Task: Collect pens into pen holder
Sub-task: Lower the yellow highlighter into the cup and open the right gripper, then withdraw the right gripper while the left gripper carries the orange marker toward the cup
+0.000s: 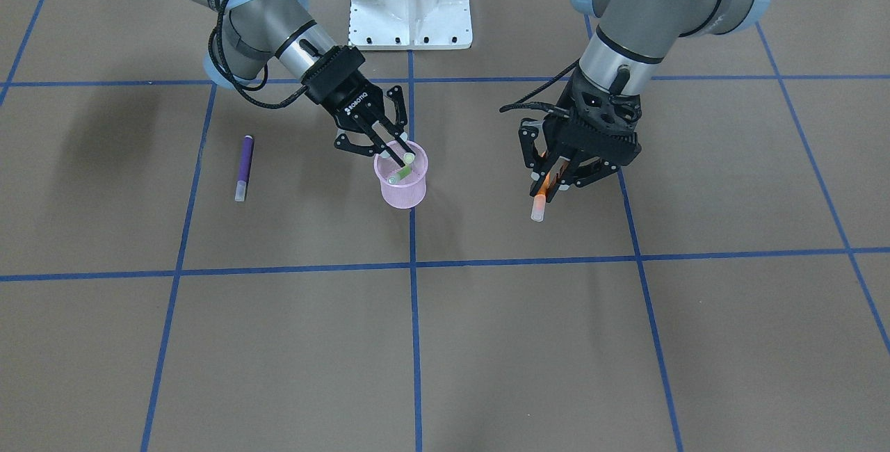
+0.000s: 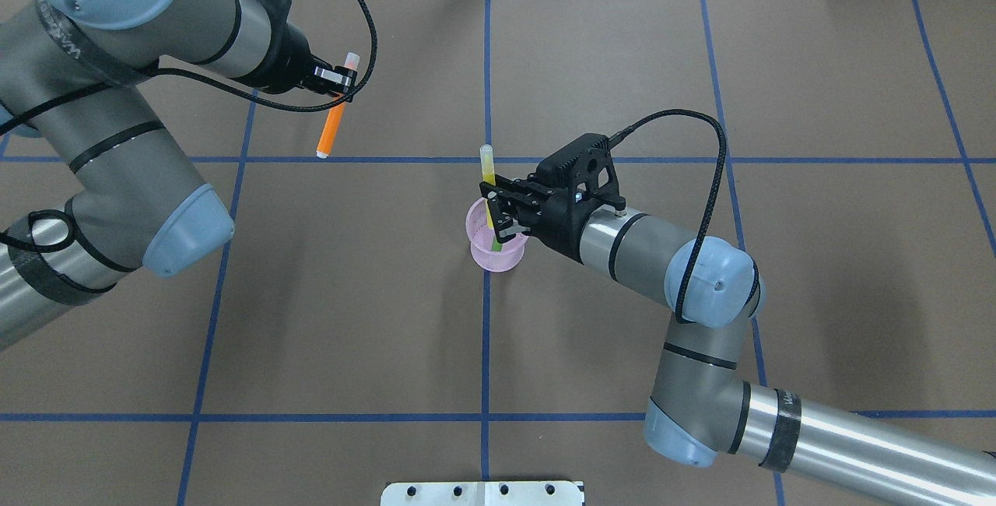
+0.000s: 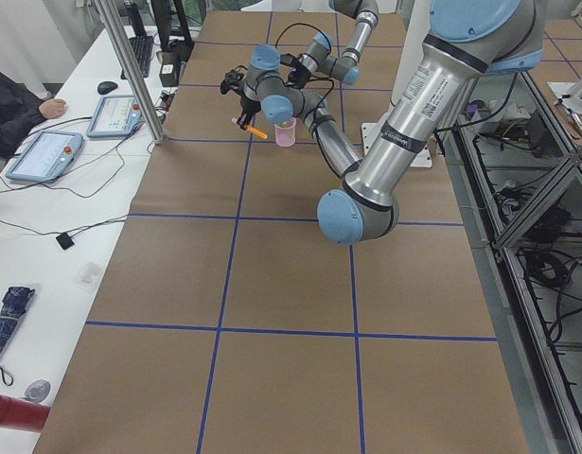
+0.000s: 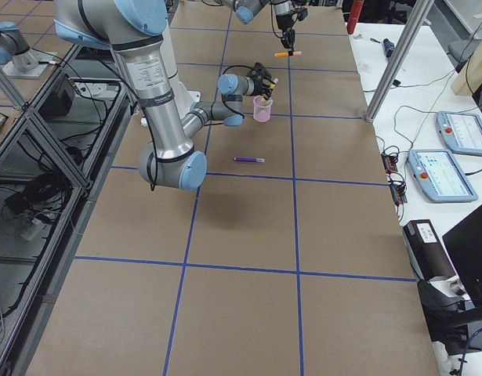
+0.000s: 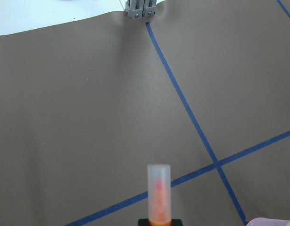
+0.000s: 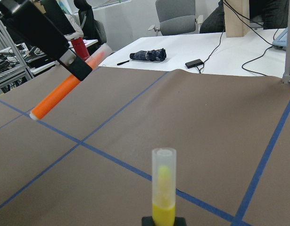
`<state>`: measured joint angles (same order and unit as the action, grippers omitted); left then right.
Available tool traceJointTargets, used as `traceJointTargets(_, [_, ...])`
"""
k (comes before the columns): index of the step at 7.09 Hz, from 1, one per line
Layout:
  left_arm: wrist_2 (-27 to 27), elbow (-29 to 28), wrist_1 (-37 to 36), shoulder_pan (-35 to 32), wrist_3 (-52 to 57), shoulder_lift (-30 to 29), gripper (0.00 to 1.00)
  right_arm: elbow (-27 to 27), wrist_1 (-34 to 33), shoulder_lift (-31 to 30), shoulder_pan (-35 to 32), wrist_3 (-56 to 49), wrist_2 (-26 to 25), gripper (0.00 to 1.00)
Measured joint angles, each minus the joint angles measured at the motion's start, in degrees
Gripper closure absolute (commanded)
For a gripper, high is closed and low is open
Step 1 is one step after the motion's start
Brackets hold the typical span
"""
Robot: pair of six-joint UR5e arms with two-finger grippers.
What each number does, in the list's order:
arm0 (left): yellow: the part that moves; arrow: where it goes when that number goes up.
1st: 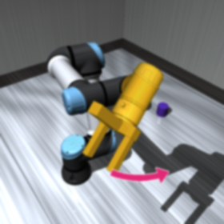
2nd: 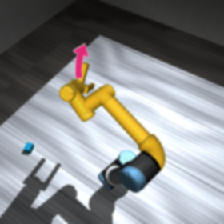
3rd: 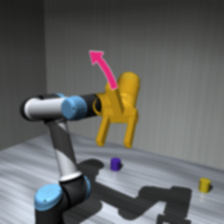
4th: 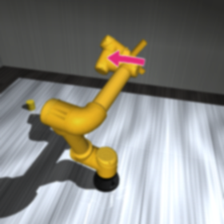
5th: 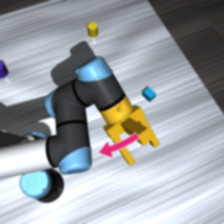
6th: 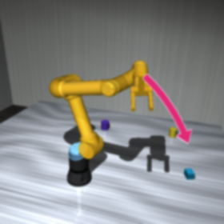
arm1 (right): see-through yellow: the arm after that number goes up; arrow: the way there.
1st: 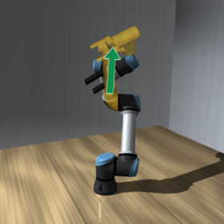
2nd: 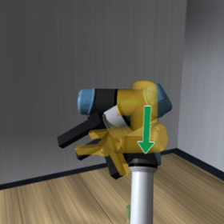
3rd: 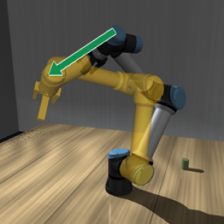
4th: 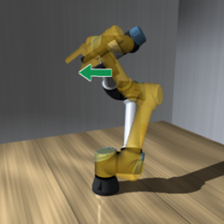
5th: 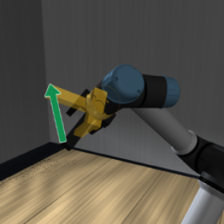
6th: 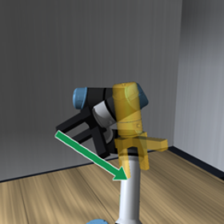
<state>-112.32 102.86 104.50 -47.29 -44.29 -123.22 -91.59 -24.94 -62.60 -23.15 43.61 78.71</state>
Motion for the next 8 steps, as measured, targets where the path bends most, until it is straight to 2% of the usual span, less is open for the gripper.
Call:
traceJointTargets(2, [0.0,-0.1,0.0,0.1,0.0,0.0,1.0,0.3,0.1,0.0,0.8,-0.2,-0.2,0.02])
traceJointTargets(4, [0.0,0.2,0.0,0.1,0.0,-0.1,1.0,0.2,0.0,-0.1,1.1,0.4,-0.1,0.01])
traceJointTargets(6, [0.8,1.0,4.8,0.0,-0.4,-0.1,1.0,-0.7,-0.9,-0.1,0.6,6.6,0.9,0.01])
traceJointTargets(7, [2.3,1.2,10.1,-0.1,-0.7,0.5,1.0,-2.3,-4.3,-0.1,-0.3,10.5,2.4,0.01])
traceJointTargets(8, [4.6,1.2,15.9,0.0,-1.8,1.8,1.0,-6.1,-12.2,-0.1,-1.9,13.1,4.1,0.01])
